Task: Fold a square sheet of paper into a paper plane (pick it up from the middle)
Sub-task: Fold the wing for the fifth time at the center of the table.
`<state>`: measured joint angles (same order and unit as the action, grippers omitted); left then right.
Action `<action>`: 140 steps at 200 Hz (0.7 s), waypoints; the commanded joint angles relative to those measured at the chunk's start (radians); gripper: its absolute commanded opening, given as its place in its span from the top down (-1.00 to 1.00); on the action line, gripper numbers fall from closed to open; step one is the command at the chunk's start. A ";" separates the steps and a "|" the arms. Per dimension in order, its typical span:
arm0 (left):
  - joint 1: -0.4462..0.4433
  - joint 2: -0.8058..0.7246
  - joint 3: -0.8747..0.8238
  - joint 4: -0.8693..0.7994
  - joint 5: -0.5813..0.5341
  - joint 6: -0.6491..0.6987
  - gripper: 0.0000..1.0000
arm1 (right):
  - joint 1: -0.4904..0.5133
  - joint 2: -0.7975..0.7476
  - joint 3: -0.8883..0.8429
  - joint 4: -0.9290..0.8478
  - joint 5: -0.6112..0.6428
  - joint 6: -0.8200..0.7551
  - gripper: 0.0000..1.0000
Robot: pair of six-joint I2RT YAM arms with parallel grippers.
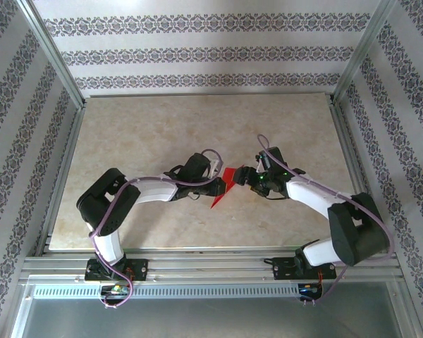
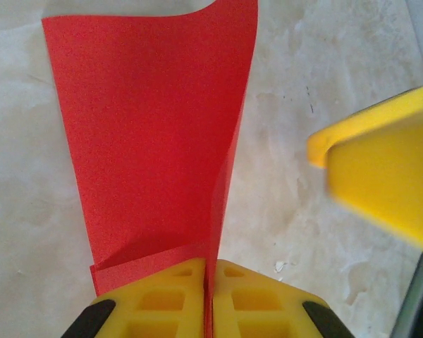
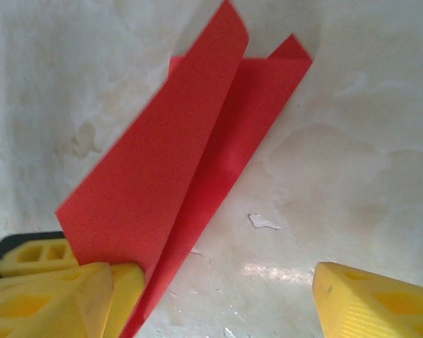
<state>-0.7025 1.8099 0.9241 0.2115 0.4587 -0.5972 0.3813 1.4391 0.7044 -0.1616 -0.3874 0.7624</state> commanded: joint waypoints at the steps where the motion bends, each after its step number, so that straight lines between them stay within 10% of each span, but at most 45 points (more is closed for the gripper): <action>1: 0.021 0.029 0.023 -0.058 0.066 -0.094 0.78 | -0.010 0.052 0.027 0.023 -0.070 -0.082 -0.51; 140: 0.044 0.051 0.022 -0.029 0.121 -0.181 0.78 | -0.035 0.208 0.085 0.068 -0.121 -0.057 -0.57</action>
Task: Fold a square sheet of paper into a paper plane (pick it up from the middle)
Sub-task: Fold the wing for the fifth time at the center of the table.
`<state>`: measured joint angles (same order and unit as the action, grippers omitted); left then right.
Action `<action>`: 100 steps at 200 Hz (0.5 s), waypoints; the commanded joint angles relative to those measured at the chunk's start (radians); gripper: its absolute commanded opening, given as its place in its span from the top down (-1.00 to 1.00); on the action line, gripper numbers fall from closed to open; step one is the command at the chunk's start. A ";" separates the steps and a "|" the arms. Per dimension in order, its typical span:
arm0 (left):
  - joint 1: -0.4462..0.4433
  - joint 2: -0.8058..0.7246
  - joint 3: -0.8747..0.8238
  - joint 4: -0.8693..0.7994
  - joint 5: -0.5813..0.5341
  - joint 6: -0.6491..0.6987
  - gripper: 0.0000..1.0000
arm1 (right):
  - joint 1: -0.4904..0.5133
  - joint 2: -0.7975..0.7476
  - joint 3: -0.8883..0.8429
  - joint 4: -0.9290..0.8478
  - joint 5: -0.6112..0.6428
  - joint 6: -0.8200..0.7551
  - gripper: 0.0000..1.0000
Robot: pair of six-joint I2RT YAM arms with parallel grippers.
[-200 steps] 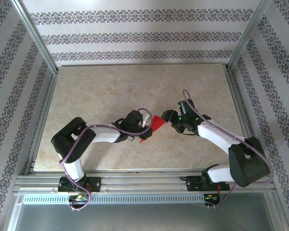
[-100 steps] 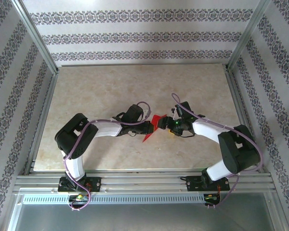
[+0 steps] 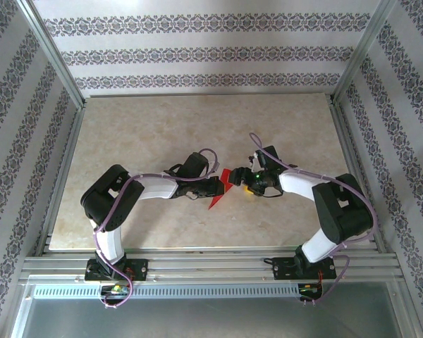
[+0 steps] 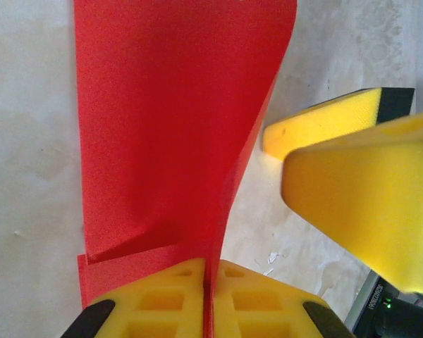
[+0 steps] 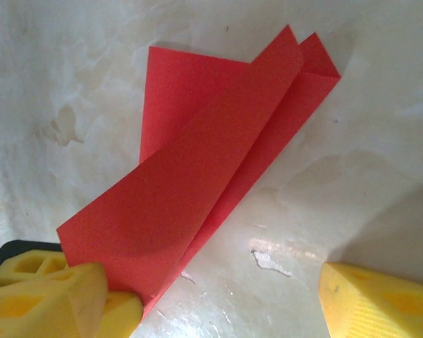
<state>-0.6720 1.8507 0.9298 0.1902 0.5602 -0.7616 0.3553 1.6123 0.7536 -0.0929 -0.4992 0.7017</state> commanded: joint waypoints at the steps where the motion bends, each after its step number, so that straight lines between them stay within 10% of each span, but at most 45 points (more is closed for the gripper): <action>1: 0.014 0.011 0.016 -0.008 0.020 -0.017 0.78 | -0.009 0.037 0.037 0.000 -0.009 0.004 -0.58; 100: 0.016 0.018 0.017 0.003 0.041 -0.028 0.73 | 0.022 0.129 0.110 -0.148 0.111 0.014 -0.59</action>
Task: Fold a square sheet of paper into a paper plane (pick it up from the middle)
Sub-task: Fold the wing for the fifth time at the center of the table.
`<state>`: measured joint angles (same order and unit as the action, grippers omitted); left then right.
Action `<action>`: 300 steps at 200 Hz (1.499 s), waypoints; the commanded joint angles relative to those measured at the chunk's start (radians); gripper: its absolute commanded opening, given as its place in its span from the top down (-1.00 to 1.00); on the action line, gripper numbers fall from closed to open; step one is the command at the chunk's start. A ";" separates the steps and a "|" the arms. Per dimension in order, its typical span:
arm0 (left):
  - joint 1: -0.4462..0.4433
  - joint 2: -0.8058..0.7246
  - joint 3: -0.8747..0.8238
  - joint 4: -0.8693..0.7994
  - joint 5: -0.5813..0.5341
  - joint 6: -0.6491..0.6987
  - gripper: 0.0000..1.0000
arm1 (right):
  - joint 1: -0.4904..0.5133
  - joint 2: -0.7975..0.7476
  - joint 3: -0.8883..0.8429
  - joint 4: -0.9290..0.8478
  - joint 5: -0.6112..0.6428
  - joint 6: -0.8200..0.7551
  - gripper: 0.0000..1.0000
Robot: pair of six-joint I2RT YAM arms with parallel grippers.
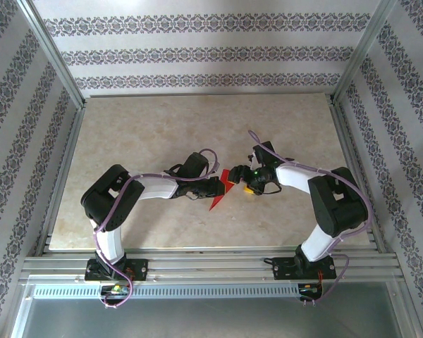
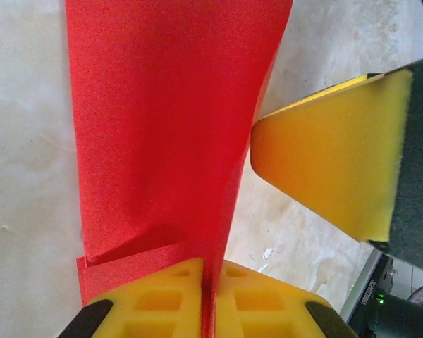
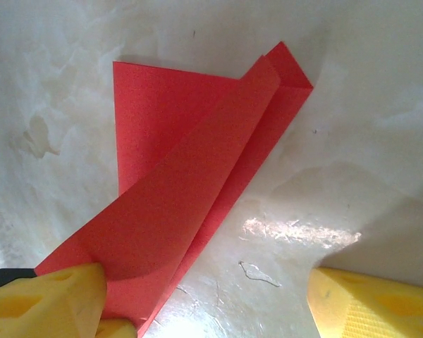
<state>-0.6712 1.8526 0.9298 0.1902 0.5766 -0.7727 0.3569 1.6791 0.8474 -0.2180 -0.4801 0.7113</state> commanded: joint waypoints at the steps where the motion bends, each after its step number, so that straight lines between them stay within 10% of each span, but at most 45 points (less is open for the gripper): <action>1: 0.016 0.016 0.017 0.004 0.026 -0.017 0.73 | 0.020 0.064 0.017 -0.025 0.093 0.004 -0.59; 300: -0.021 -0.075 -0.059 0.056 -0.115 0.189 0.29 | 0.026 0.188 0.077 -0.133 0.181 0.082 -0.68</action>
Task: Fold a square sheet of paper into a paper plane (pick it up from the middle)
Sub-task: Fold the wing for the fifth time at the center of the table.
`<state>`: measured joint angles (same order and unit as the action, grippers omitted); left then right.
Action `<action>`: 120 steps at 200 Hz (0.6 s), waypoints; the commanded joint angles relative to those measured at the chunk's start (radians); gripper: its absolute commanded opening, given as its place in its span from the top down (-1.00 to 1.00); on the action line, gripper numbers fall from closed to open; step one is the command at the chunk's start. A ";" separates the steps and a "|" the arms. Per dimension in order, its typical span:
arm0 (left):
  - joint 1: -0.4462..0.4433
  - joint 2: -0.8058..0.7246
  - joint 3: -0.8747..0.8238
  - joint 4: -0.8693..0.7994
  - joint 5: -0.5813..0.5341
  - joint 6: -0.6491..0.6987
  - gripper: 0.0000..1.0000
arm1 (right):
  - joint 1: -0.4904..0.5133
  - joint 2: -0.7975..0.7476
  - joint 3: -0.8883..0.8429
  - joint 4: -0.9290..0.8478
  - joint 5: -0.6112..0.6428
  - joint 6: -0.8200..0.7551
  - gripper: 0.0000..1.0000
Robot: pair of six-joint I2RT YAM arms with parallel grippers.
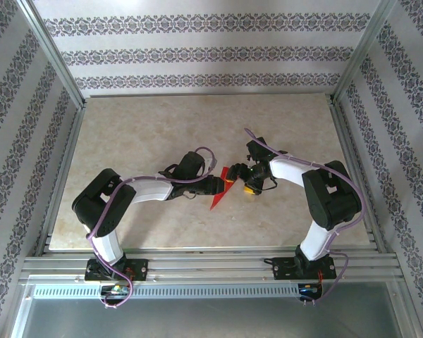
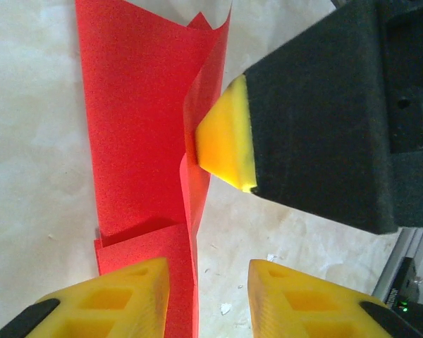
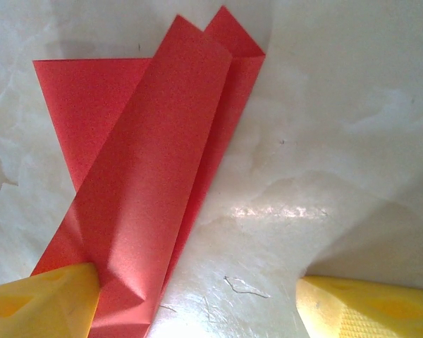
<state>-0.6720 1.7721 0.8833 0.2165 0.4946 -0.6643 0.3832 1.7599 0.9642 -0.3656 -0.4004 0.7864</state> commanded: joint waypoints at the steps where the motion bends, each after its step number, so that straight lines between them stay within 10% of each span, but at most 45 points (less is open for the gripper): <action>1: -0.021 0.006 -0.012 0.030 -0.035 0.083 0.29 | -0.001 0.108 -0.039 0.014 0.101 0.007 -0.68; 120: -0.038 0.039 0.003 -0.003 -0.085 0.133 0.46 | -0.003 0.131 -0.025 -0.009 0.100 0.011 -0.68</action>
<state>-0.7006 1.7935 0.8806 0.2169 0.4271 -0.5674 0.3817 1.7786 0.9833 -0.3885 -0.4007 0.8040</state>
